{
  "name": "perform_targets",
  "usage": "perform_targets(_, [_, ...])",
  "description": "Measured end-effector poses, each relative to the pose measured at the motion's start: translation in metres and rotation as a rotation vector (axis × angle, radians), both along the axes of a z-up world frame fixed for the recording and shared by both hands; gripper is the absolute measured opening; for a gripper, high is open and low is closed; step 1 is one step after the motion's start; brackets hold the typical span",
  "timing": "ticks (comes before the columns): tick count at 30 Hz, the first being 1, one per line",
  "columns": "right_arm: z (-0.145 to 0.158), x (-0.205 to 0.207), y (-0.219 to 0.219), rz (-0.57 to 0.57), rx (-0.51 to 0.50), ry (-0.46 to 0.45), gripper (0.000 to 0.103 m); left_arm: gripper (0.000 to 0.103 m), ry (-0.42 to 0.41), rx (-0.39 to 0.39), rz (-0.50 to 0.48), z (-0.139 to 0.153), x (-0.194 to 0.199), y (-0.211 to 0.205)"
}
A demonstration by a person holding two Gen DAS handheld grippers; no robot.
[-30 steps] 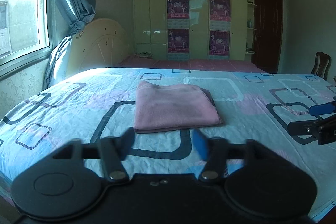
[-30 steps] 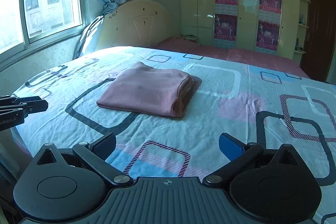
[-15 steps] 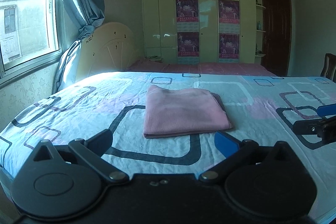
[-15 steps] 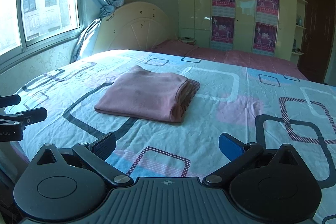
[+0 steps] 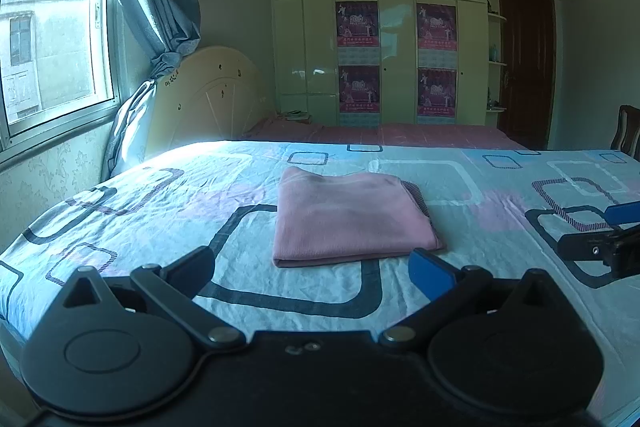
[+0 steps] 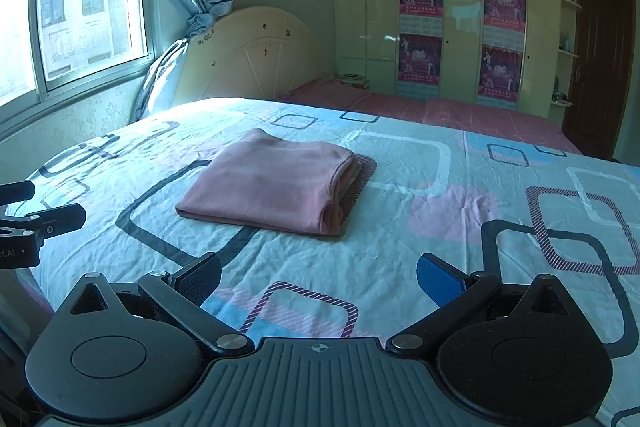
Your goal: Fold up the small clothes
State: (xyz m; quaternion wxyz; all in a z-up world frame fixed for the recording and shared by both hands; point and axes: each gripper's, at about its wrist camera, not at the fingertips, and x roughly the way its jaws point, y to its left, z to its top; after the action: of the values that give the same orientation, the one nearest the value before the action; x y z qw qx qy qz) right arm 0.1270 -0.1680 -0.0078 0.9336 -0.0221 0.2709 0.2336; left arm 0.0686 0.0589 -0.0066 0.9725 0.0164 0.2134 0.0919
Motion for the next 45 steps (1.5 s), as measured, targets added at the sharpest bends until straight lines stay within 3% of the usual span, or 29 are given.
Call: perform_targets(45, [0.0011, -0.0001, -0.0053, 0.004, -0.013, -0.009, 0.103, 0.102, -0.007, 0.002, -0.004, 0.0036, -0.0008, -0.0048])
